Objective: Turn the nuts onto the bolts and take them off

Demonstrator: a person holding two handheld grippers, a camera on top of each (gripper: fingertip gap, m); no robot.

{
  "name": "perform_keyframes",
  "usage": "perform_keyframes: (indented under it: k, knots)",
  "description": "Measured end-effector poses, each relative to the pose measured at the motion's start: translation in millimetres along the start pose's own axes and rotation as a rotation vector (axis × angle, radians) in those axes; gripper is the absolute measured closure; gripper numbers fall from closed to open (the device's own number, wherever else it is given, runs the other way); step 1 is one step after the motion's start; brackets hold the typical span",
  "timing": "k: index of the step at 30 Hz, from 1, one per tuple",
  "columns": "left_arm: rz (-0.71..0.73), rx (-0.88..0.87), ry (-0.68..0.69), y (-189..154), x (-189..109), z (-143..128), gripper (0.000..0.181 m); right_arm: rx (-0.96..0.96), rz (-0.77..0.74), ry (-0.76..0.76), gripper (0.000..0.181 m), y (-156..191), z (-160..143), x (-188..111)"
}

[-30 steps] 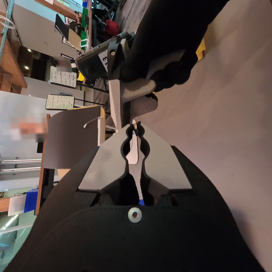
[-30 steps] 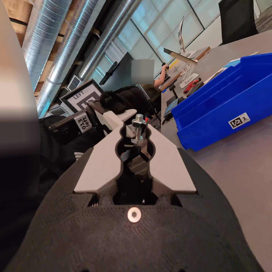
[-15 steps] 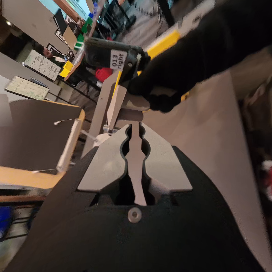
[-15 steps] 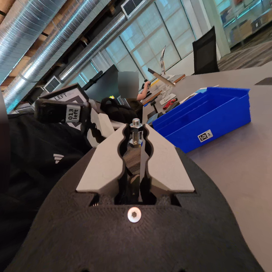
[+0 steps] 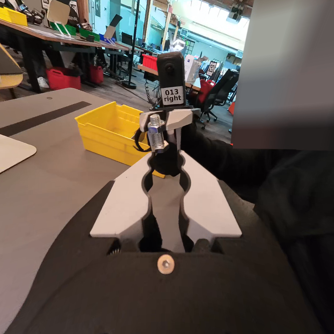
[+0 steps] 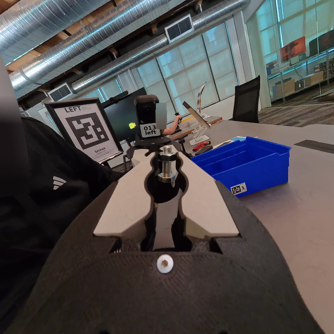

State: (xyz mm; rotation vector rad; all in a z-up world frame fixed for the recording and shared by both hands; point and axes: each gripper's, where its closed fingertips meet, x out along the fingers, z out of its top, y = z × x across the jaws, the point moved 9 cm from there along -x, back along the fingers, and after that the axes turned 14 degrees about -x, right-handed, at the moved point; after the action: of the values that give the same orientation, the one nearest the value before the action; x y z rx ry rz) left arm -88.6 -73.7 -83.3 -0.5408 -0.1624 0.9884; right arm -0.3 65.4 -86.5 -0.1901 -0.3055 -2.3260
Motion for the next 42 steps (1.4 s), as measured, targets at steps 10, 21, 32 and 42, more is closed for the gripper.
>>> perform_keyframes:
  k: [10, 21, 32, 42]
  knots:
    - [-0.185, -0.14, -0.023, 7.4, 1.0, -3.2, 0.157, 0.05, 0.128, -0.044, 0.164, 2.8, -5.5, 4.3]
    - [-0.329, -0.242, -0.005, 11.7, 7.9, -12.0, 0.164, 0.09, 0.211, -0.084, 0.164, 3.8, -13.0, 8.8]
    - [-0.019, 0.071, -0.031, 9.2, -3.0, -5.8, 0.165, -0.02, -0.004, -0.01, 0.141, -5.0, 0.6, -3.8]
    - [0.013, 0.143, -0.049, 7.7, -2.1, -10.6, 0.165, -0.196, -0.12, 0.141, 0.112, 5.7, -1.7, 16.0]
